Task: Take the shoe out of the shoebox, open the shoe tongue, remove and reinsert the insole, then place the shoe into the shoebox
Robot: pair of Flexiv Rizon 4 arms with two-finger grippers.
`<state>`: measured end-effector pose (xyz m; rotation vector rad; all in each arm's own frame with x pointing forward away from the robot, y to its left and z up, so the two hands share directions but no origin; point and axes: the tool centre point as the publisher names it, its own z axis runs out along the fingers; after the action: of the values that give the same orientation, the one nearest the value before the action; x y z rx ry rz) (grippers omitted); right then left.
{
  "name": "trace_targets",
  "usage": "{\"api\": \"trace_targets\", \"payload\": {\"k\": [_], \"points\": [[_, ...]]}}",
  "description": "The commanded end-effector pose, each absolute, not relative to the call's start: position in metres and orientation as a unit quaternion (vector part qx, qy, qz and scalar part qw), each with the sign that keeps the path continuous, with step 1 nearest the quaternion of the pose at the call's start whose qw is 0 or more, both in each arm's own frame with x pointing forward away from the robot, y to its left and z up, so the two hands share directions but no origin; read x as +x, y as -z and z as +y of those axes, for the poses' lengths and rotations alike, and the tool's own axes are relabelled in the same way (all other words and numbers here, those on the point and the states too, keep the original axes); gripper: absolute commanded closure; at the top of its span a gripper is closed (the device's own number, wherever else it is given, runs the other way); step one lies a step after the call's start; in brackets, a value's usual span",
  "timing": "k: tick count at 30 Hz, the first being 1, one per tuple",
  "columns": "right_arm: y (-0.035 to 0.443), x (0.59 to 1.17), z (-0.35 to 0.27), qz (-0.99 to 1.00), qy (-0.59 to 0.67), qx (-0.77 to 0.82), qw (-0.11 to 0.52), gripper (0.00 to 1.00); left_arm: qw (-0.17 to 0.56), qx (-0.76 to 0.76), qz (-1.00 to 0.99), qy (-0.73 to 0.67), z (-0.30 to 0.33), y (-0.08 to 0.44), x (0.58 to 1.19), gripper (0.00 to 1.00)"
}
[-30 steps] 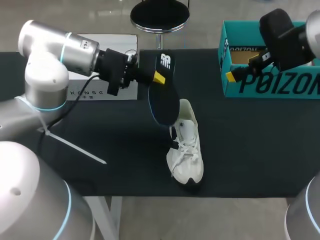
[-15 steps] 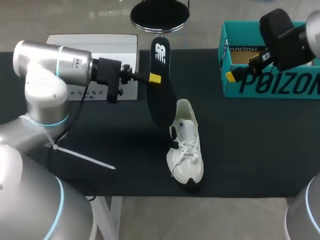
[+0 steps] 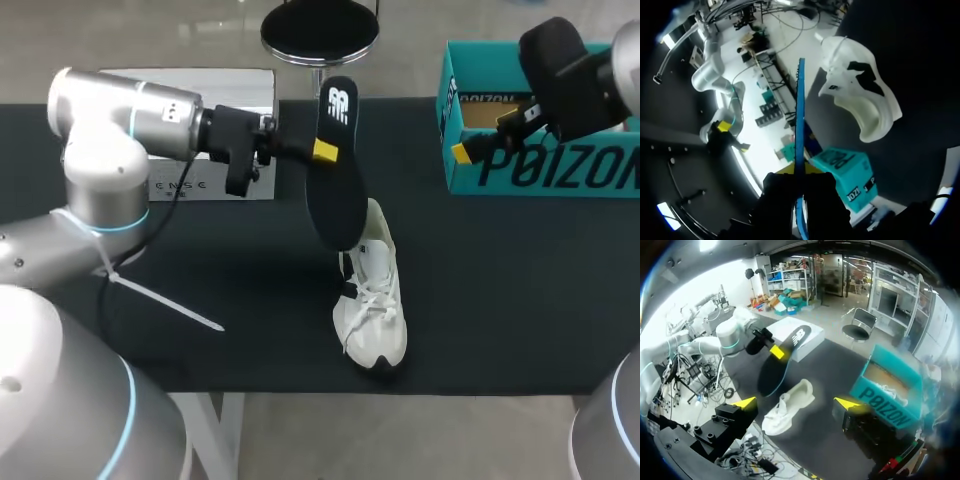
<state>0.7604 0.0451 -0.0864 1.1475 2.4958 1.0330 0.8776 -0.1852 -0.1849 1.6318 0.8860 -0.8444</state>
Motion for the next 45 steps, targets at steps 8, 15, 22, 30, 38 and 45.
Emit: {"api": "trace_targets", "payload": {"k": [8, 15, 22, 30, 38, 45], "points": [[0.087, 0.762, 0.047, 0.846, -0.349, 0.390, 0.103, 0.00, 0.500, 0.675, 0.385, 0.383, -0.184, 0.185, 0.895, 1.00], [0.087, 0.762, 0.047, 0.846, -0.349, 0.390, 0.103, 0.00, 0.500, 0.668, 0.398, 0.382, -0.185, 0.185, 0.897, 1.00], [0.087, 0.762, 0.047, 0.846, -0.349, 0.390, 0.103, 0.00, 0.500, 0.668, 0.398, 0.382, -0.185, 0.185, 0.897, 1.00], [0.113, 0.792, 0.052, 0.846, -0.337, 0.413, -0.033, 0.00, 0.500, 0.668, 0.398, 0.382, -0.185, 0.185, 0.897, 1.00], [0.132, 0.818, 0.060, 0.807, -0.367, 0.439, -0.148, 0.00, 0.500, 0.668, 0.398, 0.382, -0.185, 0.185, 0.897, 1.00], [0.126, 0.836, 0.069, 0.762, -0.458, 0.424, -0.171, 0.00, 0.500, 0.668, 0.398, 0.382, -0.185, 0.185, 0.897, 1.00]]}}
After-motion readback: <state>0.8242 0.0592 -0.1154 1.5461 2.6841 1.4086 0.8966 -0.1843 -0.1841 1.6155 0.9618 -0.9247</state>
